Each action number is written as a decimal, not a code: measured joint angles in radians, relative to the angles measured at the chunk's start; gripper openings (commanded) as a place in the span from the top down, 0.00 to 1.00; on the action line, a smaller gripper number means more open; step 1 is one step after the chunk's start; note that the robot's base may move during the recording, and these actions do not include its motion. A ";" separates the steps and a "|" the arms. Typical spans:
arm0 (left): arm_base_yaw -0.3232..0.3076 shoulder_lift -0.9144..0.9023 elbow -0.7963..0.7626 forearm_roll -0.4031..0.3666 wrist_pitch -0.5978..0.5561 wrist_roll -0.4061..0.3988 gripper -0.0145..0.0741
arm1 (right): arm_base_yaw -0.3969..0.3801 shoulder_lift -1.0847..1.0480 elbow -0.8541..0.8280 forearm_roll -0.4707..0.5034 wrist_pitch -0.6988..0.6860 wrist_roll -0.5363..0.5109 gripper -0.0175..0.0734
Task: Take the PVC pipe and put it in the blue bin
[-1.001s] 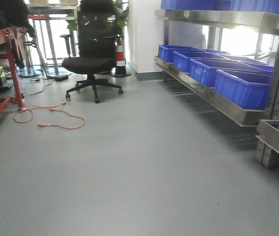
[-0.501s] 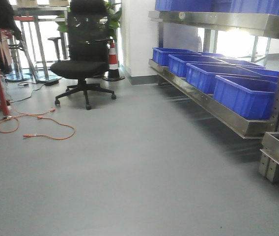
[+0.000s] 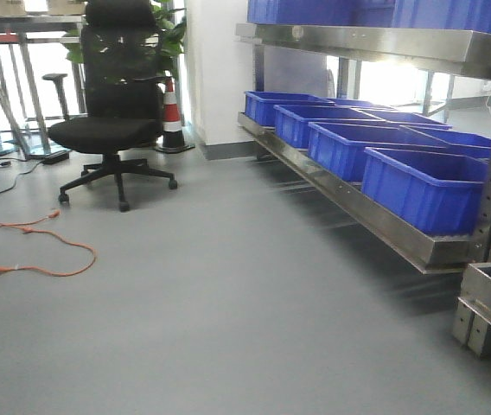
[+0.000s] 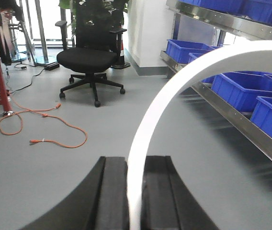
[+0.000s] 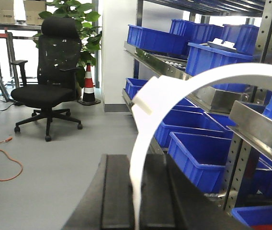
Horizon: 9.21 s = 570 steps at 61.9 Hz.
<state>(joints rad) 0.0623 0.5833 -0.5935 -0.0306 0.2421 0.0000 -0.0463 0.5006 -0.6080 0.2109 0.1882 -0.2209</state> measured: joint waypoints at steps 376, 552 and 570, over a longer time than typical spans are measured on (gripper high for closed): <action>0.000 0.000 0.000 -0.002 0.000 0.000 0.96 | 0.000 0.000 0.000 0.000 0.000 0.000 0.99; -0.411 0.823 -0.792 0.201 -0.308 0.000 0.96 | 0.338 0.761 -0.689 0.040 0.006 0.000 0.99; -0.411 0.958 -0.918 0.203 -0.308 0.000 0.96 | 0.338 0.808 -0.693 0.040 -0.012 0.000 0.99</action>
<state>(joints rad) -0.3483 1.5413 -1.5113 0.1720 -0.0660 0.0000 0.2921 1.3083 -1.3008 0.2508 0.1765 -0.2209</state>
